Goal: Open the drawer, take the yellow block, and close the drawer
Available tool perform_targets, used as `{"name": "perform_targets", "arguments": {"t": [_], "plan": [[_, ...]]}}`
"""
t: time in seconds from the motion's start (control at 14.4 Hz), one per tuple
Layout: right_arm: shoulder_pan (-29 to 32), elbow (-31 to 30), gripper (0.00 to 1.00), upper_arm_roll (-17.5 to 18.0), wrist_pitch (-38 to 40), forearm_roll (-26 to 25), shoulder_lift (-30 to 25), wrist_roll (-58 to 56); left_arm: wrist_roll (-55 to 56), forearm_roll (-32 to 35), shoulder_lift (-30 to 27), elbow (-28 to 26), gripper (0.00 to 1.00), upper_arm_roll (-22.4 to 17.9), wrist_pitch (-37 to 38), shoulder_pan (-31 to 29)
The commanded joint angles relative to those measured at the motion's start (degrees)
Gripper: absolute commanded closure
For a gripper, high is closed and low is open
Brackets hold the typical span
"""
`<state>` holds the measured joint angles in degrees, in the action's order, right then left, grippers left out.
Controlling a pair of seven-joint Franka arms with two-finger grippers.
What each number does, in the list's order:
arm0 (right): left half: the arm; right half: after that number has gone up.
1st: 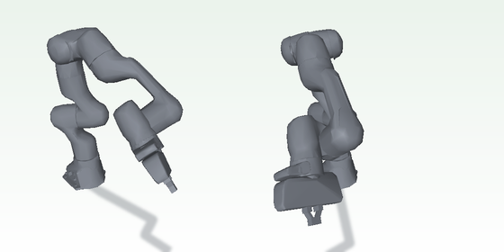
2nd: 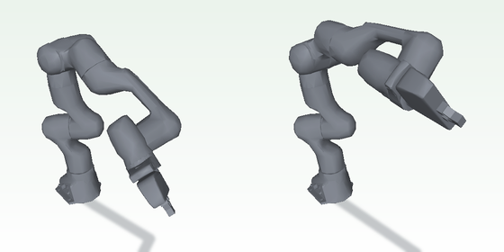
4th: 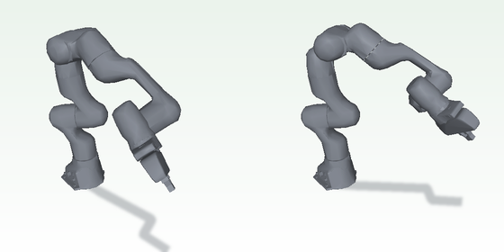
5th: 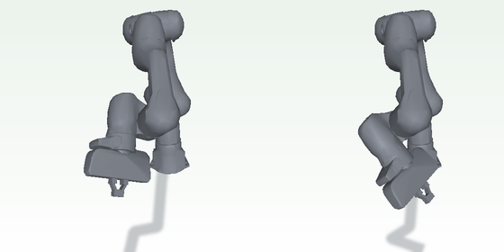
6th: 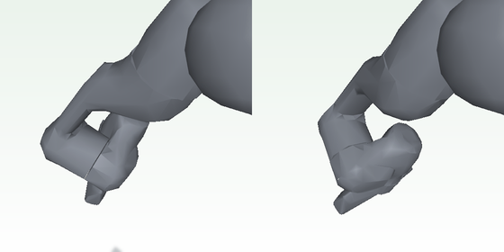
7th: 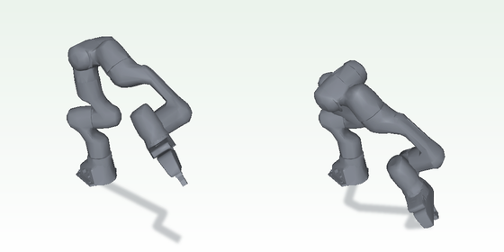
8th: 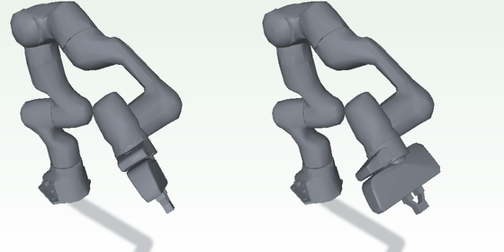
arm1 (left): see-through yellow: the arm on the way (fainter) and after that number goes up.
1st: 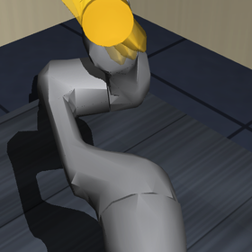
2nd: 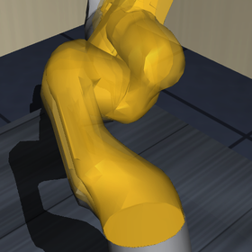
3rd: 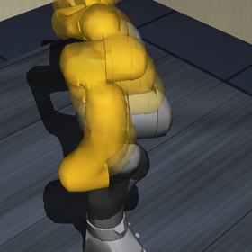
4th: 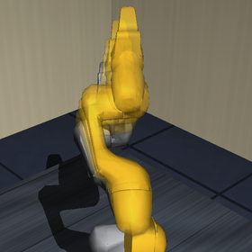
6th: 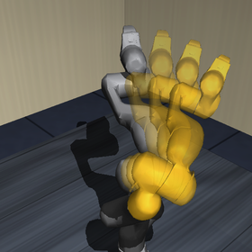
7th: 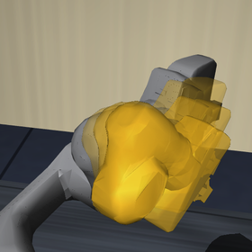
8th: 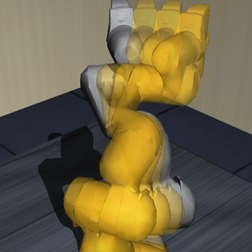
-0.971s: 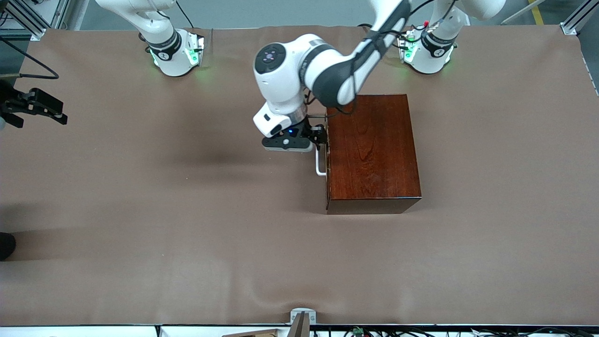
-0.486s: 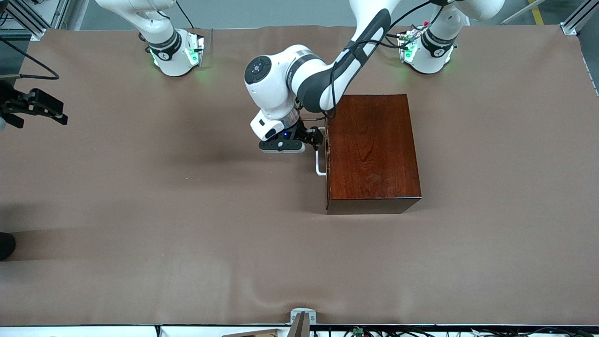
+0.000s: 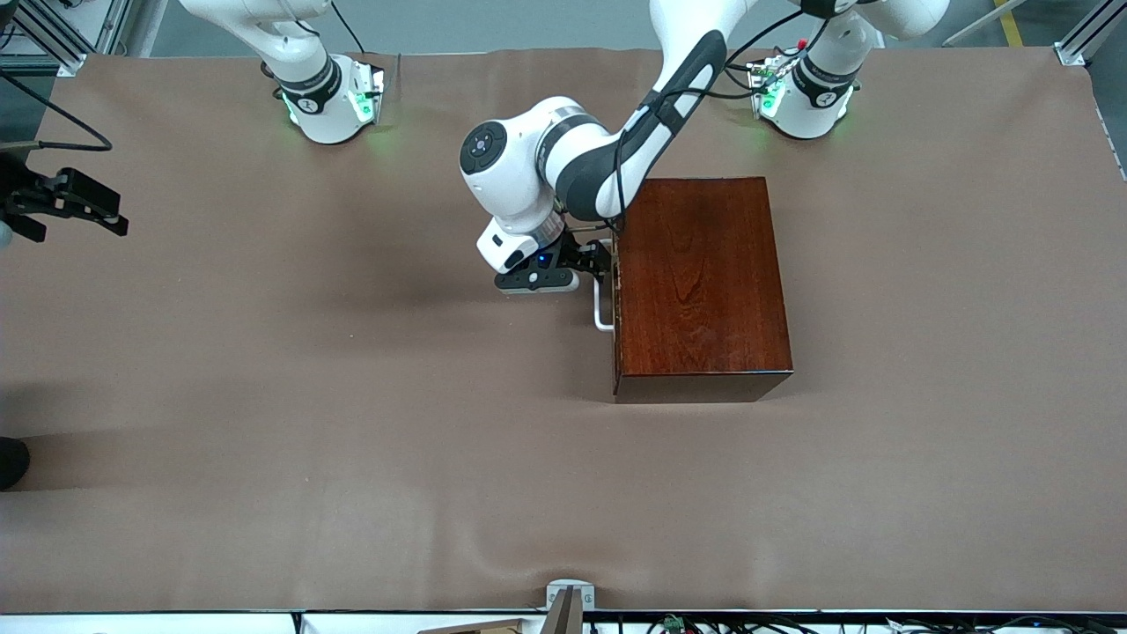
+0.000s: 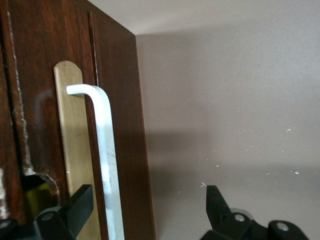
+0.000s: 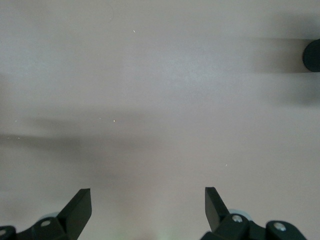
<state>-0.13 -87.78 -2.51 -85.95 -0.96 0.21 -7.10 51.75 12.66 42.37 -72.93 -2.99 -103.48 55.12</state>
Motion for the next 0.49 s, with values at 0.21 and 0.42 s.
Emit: {"name": "perform_targets", "arguments": {"t": [0.21,0.42], "plan": [[0.13,1.03,0.00,0.14,0.16,-0.36,1.02,-0.02,3.27,1.49,1.92,1.38,0.00,-0.70,0.74,0.87],[0.22,1.03,0.00,0.14,0.16,-0.45,1.20,-0.02,5.20,1.40,2.80,1.73,0.00,-0.70,-0.93,0.87]]}}
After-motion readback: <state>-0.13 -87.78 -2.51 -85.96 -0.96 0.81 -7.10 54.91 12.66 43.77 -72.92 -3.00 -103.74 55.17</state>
